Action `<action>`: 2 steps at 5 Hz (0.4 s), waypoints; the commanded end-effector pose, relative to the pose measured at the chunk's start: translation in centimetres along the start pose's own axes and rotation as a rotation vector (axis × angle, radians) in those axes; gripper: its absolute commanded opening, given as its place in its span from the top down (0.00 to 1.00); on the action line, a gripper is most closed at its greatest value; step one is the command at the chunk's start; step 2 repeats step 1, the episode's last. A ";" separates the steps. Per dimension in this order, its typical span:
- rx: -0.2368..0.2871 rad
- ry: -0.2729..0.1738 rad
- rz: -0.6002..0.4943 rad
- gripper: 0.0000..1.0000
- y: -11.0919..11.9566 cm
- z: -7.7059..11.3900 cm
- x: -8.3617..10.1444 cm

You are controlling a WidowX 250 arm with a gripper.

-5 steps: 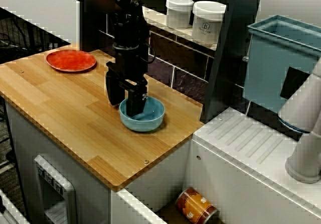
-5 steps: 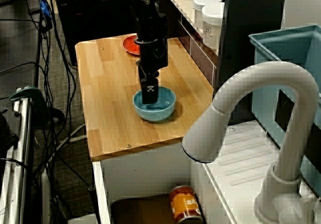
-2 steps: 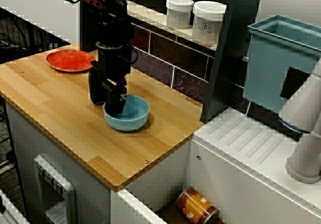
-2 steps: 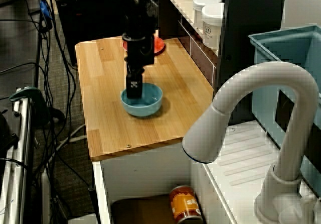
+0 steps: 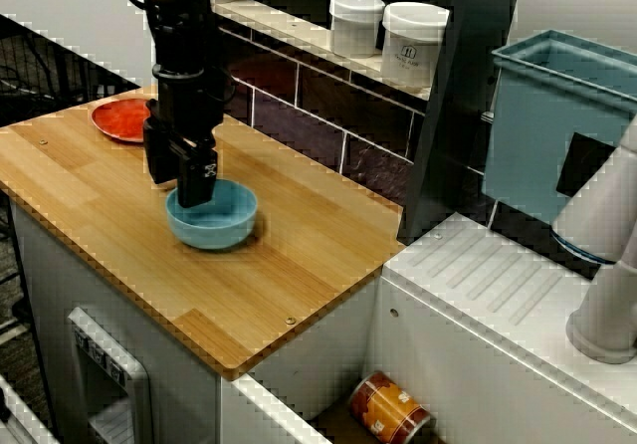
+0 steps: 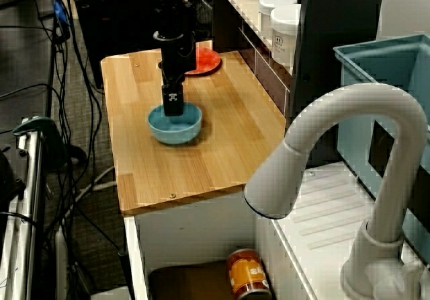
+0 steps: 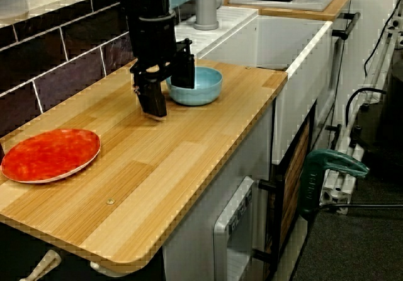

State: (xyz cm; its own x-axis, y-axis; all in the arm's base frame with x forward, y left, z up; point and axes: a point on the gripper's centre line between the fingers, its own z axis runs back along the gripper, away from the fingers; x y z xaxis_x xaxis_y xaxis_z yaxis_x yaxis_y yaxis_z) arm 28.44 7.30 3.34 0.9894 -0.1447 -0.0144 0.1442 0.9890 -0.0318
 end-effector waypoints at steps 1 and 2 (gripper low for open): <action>0.095 -0.128 0.038 0.00 5.8 2.1 -1.5; 0.095 -0.128 0.038 0.00 5.8 2.1 -1.5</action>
